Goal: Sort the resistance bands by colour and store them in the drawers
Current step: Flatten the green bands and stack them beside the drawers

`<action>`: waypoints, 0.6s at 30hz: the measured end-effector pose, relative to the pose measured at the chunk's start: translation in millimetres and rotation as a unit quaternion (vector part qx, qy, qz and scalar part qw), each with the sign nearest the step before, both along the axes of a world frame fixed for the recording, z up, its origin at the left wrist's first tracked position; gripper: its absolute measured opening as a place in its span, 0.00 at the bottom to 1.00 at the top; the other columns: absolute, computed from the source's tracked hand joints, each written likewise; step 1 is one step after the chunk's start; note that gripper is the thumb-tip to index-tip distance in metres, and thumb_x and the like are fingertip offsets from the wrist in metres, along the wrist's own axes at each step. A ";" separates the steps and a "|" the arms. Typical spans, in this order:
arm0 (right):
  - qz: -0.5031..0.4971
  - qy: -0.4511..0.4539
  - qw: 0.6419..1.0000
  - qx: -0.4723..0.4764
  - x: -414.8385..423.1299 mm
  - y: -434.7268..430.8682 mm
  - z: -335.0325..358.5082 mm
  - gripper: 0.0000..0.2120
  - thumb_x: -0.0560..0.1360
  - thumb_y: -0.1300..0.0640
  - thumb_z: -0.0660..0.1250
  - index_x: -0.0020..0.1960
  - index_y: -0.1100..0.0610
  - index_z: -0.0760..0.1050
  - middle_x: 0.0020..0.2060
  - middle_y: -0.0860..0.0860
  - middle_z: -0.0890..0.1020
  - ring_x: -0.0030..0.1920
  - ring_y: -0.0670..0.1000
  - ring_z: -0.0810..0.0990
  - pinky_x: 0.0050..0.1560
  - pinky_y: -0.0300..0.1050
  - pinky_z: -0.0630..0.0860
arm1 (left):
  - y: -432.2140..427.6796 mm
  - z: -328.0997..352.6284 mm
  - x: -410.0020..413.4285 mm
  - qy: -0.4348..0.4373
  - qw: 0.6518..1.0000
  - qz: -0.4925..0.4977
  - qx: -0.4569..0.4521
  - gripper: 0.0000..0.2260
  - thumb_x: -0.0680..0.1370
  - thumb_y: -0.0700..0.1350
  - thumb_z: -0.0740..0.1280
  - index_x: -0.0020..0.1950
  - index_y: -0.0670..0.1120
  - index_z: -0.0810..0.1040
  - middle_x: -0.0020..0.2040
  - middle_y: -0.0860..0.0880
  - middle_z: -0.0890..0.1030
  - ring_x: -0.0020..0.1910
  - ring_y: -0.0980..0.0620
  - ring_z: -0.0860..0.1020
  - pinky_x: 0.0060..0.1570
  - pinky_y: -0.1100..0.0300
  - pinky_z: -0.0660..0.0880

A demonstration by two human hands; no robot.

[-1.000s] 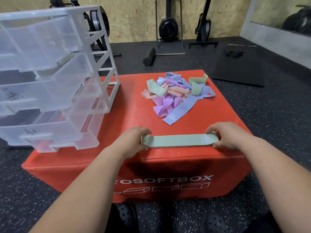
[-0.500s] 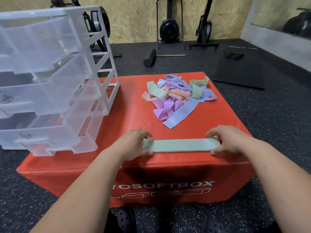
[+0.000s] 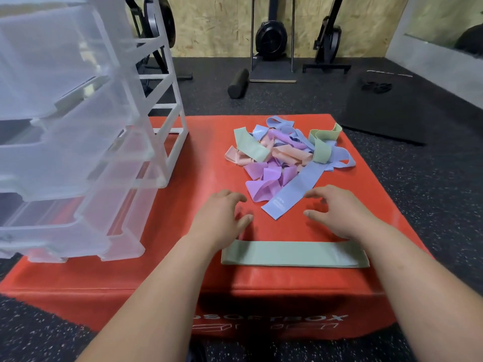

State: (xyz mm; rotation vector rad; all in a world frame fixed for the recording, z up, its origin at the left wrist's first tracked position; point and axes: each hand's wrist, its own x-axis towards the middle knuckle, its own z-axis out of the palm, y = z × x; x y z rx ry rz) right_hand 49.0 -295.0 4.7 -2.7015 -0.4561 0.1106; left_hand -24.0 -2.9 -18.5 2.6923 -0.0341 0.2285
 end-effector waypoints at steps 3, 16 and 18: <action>0.002 -0.027 0.999 0.033 20.5 28.3 -0.4 0.21 0.76 0.46 0.74 0.68 0.44 0.78 0.64 0.47 0.80 0.61 0.52 0.80 0.62 0.53 0.77 | 0.8 -4.9 15.9 -0.004 1.000 0.021 0.004 0.21 0.79 0.59 0.71 0.70 0.55 0.77 0.64 0.51 0.77 0.63 0.47 0.76 0.60 0.49 0.77; -0.018 -0.040 0.999 -0.020 135.4 141.9 9.0 0.23 0.79 0.52 0.66 0.74 0.47 0.72 0.58 0.53 0.83 0.57 0.59 0.81 0.52 0.54 0.80 | 28.6 -26.3 44.9 0.012 1.000 -0.002 -0.014 0.19 0.79 0.57 0.71 0.69 0.55 0.78 0.64 0.52 0.78 0.62 0.46 0.74 0.63 0.49 0.74; -0.039 -0.038 0.998 -0.023 142.8 149.5 -0.2 0.22 0.79 0.55 0.66 0.72 0.47 0.73 0.58 0.54 0.83 0.57 0.59 0.81 0.50 0.52 0.79 | 29.9 -28.1 44.4 0.012 1.000 -0.005 -0.012 0.19 0.79 0.58 0.70 0.69 0.56 0.78 0.64 0.52 0.77 0.62 0.47 0.73 0.62 0.49 0.74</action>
